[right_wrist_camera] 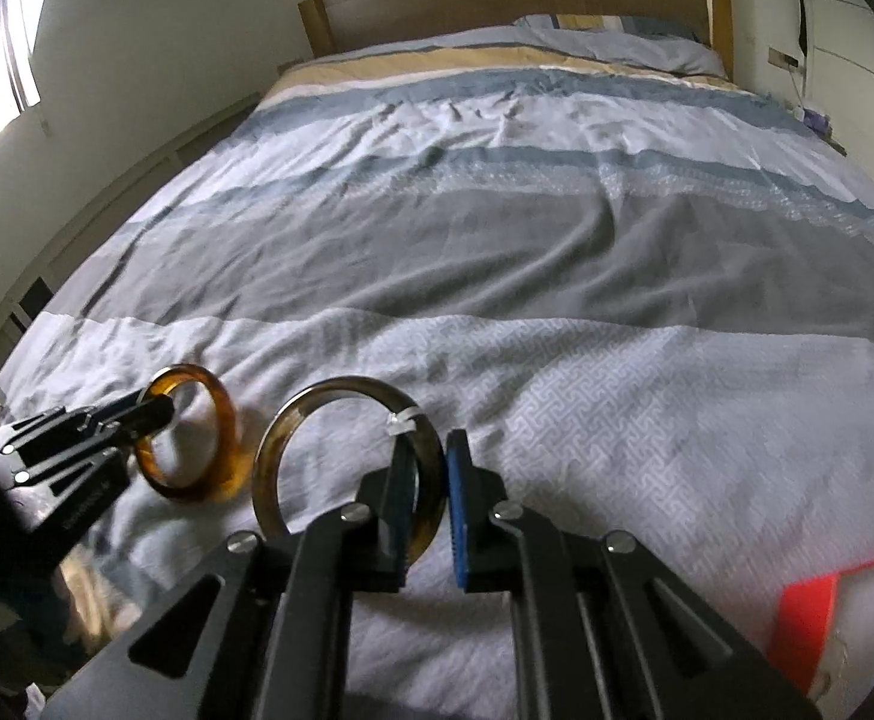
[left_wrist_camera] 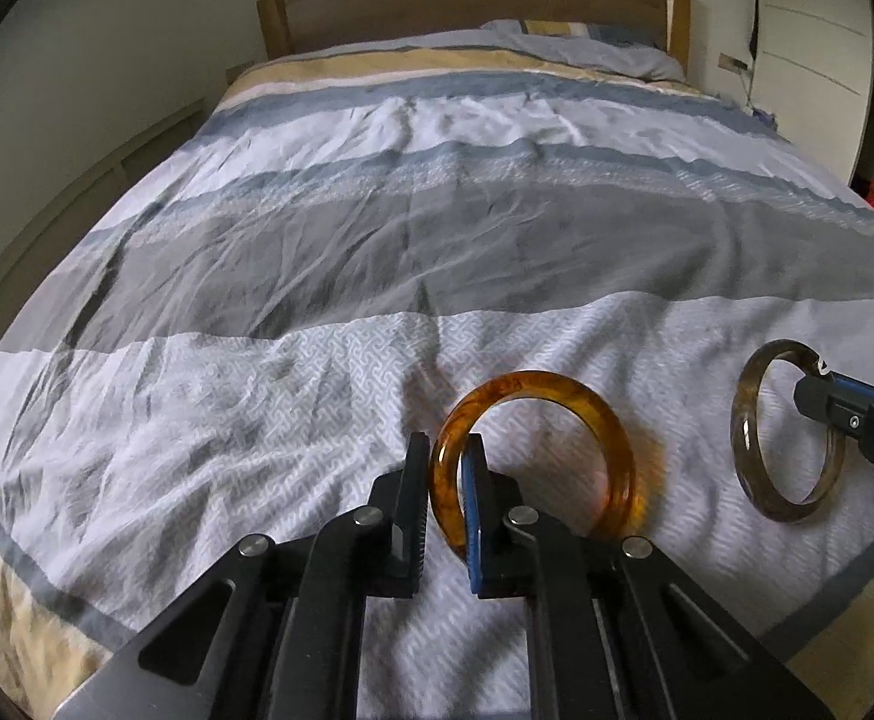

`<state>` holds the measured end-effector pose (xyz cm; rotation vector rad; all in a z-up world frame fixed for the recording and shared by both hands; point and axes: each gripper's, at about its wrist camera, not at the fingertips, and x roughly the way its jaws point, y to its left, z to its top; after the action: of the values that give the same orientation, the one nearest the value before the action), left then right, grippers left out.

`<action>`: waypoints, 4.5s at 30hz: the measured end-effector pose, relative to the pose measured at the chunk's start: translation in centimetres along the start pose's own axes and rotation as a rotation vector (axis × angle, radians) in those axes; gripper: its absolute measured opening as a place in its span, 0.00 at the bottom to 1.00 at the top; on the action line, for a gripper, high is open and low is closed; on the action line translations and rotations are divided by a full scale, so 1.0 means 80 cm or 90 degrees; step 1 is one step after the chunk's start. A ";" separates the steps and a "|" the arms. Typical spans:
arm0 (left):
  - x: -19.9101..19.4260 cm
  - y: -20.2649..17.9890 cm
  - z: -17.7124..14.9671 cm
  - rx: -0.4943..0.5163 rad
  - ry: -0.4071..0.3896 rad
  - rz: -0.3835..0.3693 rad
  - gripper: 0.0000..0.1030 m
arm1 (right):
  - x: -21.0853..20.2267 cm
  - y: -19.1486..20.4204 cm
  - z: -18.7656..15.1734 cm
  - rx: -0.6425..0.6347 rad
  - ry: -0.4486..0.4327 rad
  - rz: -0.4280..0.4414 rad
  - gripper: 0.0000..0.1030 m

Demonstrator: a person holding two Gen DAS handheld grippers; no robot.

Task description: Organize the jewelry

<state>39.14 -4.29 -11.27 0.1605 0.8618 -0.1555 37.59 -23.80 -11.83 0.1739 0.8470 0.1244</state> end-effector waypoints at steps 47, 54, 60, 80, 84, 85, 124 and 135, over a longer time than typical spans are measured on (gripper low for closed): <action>-0.272 -0.141 -0.070 0.058 -0.088 -0.026 0.10 | -0.350 -0.127 -0.118 0.092 -0.149 -0.064 0.09; -0.279 -0.210 -0.076 0.110 -0.085 -0.039 0.10 | -0.375 -0.183 -0.147 0.121 -0.154 -0.083 0.09; -0.258 -0.274 -0.089 0.146 -0.049 -0.074 0.10 | -0.366 -0.227 -0.179 0.137 -0.127 -0.100 0.09; -0.153 -0.410 -0.135 0.238 0.075 -0.119 0.10 | -0.288 -0.291 -0.225 0.122 -0.032 -0.134 0.09; -0.147 -0.413 -0.143 0.242 0.082 -0.122 0.10 | -0.275 -0.284 -0.228 0.077 -0.009 -0.140 0.10; -0.146 -0.414 -0.144 0.241 0.084 -0.122 0.11 | -0.273 -0.282 -0.229 0.067 -0.006 -0.143 0.10; -0.310 -0.318 -0.129 0.119 -0.049 -0.133 0.75 | -0.379 -0.184 -0.217 0.048 -0.051 -0.147 0.40; -0.353 -0.252 -0.151 0.081 -0.075 -0.122 0.80 | -0.393 -0.110 -0.221 0.026 -0.054 -0.140 0.42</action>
<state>7.99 -19.50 1.01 0.1860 0.7486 -0.3963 3.94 -36.18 -2.04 0.1219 0.7791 -0.1060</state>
